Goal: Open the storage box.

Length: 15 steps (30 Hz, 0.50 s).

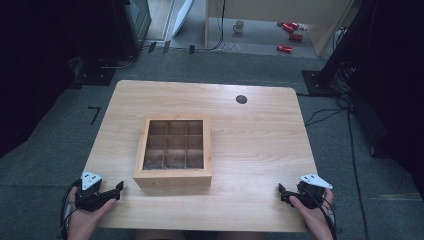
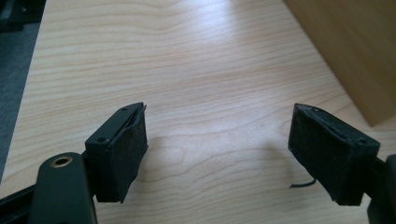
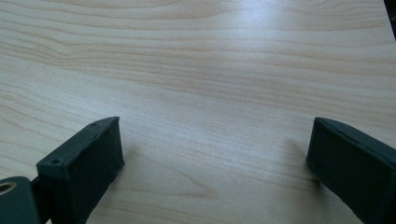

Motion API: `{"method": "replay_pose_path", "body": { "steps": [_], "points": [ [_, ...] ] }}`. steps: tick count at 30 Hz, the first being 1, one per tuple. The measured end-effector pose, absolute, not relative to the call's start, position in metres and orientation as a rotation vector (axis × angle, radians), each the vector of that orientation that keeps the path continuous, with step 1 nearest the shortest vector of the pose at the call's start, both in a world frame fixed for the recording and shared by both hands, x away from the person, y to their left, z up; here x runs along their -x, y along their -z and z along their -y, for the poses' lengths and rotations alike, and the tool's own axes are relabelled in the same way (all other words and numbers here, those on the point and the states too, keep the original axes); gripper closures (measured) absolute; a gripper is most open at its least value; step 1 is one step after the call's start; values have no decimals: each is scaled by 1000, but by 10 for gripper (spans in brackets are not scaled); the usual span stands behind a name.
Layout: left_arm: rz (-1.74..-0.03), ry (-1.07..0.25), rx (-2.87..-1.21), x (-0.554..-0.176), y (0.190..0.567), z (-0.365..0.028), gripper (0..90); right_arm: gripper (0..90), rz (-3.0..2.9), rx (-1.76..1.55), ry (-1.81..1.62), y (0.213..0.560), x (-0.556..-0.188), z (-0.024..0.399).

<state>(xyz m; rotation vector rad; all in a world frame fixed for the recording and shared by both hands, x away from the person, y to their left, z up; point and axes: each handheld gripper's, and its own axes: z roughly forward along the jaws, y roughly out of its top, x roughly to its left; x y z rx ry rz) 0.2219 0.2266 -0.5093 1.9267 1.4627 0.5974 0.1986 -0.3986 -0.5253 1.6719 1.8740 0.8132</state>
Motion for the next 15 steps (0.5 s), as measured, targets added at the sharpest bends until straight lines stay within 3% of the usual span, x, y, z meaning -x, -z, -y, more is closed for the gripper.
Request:
{"method": "replay_pose_path", "body": {
  "steps": [6,15],
  "points": [
    [-1291,-467,-1900,-216,500,-224,212,34,-1842,-1654,-854,518,-200,385],
    [-1157,-399,-1896,-210,489,-209,246,40,-1821,-1591,-947,498,-200,357]
  ]
}}
